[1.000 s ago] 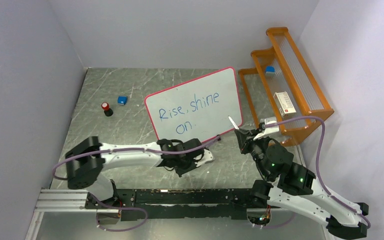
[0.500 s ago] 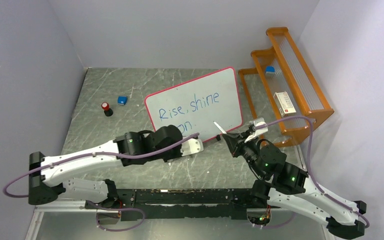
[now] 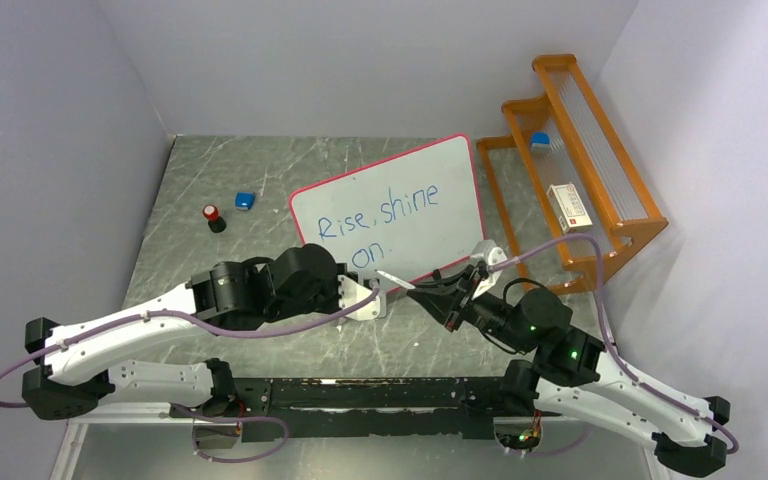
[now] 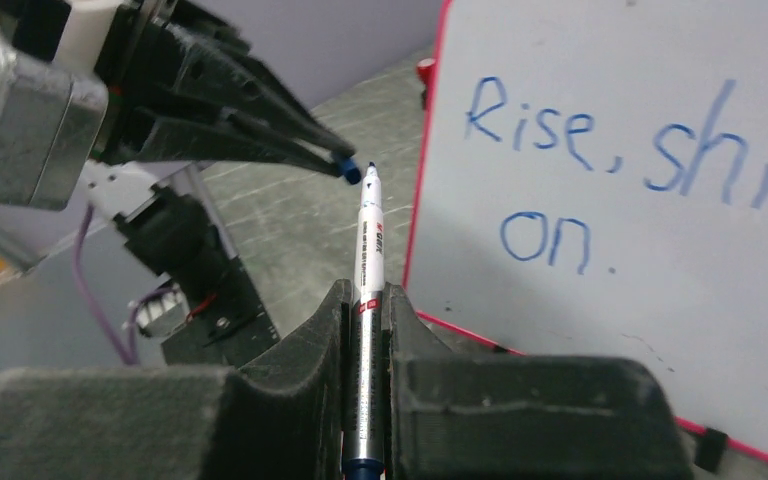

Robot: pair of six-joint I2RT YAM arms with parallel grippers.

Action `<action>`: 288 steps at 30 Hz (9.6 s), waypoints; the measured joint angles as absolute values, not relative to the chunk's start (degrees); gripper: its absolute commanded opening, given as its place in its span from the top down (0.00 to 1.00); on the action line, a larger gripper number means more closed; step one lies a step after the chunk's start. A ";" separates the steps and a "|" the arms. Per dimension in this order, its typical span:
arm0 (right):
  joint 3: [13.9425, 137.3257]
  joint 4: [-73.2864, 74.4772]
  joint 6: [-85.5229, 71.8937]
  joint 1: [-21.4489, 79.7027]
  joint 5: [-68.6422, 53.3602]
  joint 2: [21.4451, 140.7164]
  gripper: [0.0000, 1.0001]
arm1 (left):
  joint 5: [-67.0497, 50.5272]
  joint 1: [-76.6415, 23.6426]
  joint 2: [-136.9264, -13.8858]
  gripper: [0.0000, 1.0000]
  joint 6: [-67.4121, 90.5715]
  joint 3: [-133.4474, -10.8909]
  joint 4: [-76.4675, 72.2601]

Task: Write a sentence on the whiteboard
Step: Close the pen cap at the center of the board, then place the whiteboard marker at the center of the board, then reset both arms

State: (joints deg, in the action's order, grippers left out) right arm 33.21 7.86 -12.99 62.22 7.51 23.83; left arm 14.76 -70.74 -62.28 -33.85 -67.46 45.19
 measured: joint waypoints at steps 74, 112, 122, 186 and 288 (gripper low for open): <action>34.50 2.66 -11.44 62.22 -3.03 36.21 1.00 | 8.05 -71.55 -61.47 0.95 -45.28 -68.99 48.80; 22.50 -26.79 -7.55 62.22 -0.73 43.94 1.00 | 27.09 -75.96 -63.86 0.04 -30.74 -76.25 46.87; 18.52 -39.31 0.45 62.22 3.38 44.95 1.00 | 40.69 -75.02 -63.53 0.16 8.12 -79.13 43.05; 9.58 -63.75 -6.07 61.98 9.58 48.51 1.00 | 29.45 -63.81 -54.48 0.95 70.76 -46.65 2.39; 43.33 28.36 -28.91 61.28 44.53 29.91 0.00 | 44.82 -51.40 -6.76 0.03 12.56 -41.41 23.68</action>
State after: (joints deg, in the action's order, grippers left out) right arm 43.33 28.36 -28.91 61.28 44.53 29.91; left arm 44.82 -51.40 -6.76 12.56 -41.41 23.68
